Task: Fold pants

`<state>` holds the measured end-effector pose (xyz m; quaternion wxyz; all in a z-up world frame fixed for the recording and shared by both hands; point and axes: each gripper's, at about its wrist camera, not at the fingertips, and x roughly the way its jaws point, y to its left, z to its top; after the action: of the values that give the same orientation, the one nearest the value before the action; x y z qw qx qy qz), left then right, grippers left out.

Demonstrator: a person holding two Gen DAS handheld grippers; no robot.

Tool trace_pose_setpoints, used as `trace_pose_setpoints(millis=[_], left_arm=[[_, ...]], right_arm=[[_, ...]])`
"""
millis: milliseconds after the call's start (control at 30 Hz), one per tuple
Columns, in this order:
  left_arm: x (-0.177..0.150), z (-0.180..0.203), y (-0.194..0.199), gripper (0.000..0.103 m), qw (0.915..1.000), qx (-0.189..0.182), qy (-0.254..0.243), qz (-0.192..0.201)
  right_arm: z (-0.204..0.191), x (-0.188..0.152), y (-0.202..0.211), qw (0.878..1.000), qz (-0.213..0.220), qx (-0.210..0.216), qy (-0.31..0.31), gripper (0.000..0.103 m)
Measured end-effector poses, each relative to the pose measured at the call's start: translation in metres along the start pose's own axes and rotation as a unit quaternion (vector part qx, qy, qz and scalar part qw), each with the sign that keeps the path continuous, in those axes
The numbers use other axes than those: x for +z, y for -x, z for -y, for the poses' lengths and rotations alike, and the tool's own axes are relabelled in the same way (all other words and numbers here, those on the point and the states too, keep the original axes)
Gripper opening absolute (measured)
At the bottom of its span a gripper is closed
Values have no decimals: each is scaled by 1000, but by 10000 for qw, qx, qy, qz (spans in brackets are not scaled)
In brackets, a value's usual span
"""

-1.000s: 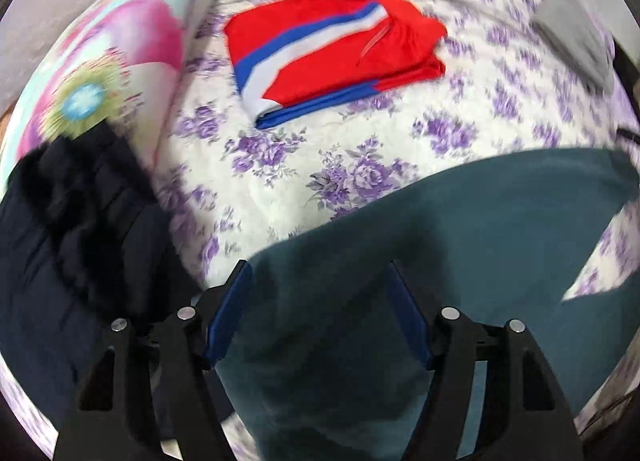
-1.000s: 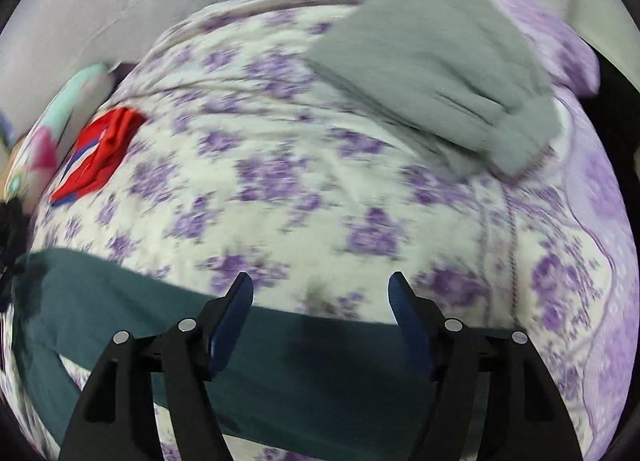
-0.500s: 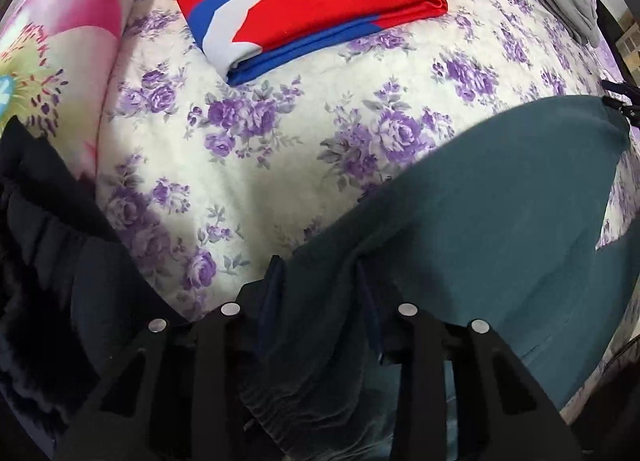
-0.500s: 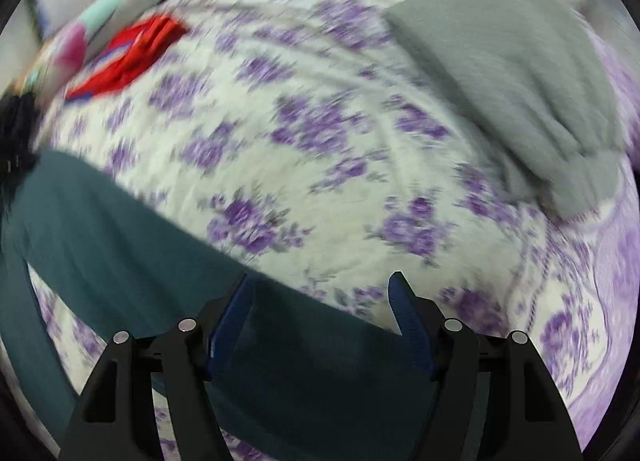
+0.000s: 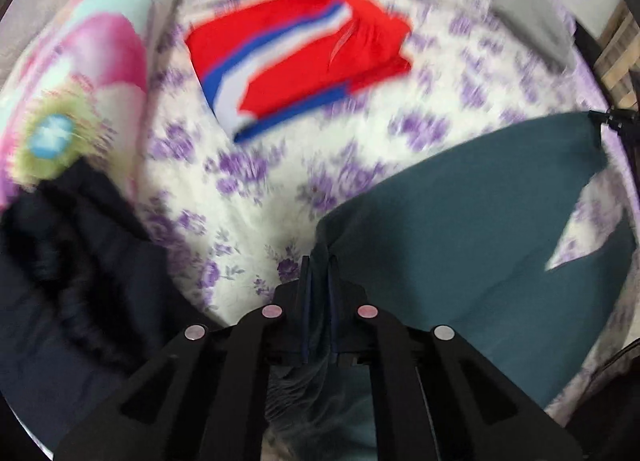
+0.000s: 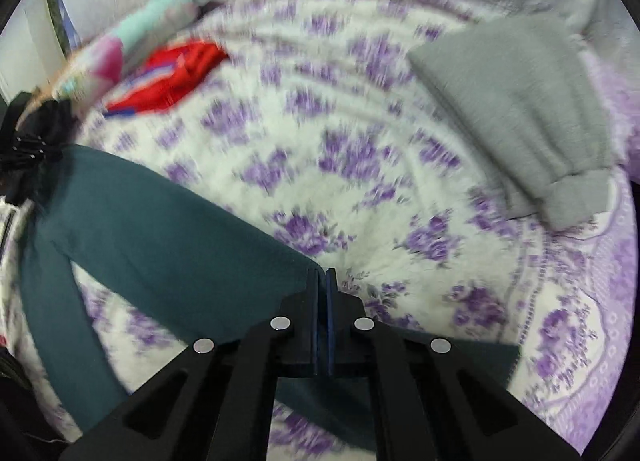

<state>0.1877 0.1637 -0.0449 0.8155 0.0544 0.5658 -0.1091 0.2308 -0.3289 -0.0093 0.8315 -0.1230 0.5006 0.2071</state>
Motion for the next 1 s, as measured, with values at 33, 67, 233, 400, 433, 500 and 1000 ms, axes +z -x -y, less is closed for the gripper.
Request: trace_pose_setpoints(millis=[33,67,233,400,433,500,1000], left_arm=[[-1,0,11,6,10000,-8,-38,61],[-5,0,19,6,9999,-10,-77,125],[-22,2,74,6,9981,-201,-127,567],[-55,19,97,6,9972,-374,-203,615],[-64,22,98,6,9971,-421,-204,597],[-80,27,99,6,9971,-507,-187,541],[-179,38,60,6,9978,-591,230,-173]], right_arm=[[-2,-1,9,10000,79,-5,-11,3],[-4,-5,22,9998,194,-24,-35,3],[-17,-30,72,9985,508,-10,-182,3],[-36,-69,94,9981,499,48,-357,3],[-40,-80,97,9980,479,44,-419,3],[-48,-102,100,9971,459,135,-589,4],[-99,-231,73,9896,-145,223,-1413,4]])
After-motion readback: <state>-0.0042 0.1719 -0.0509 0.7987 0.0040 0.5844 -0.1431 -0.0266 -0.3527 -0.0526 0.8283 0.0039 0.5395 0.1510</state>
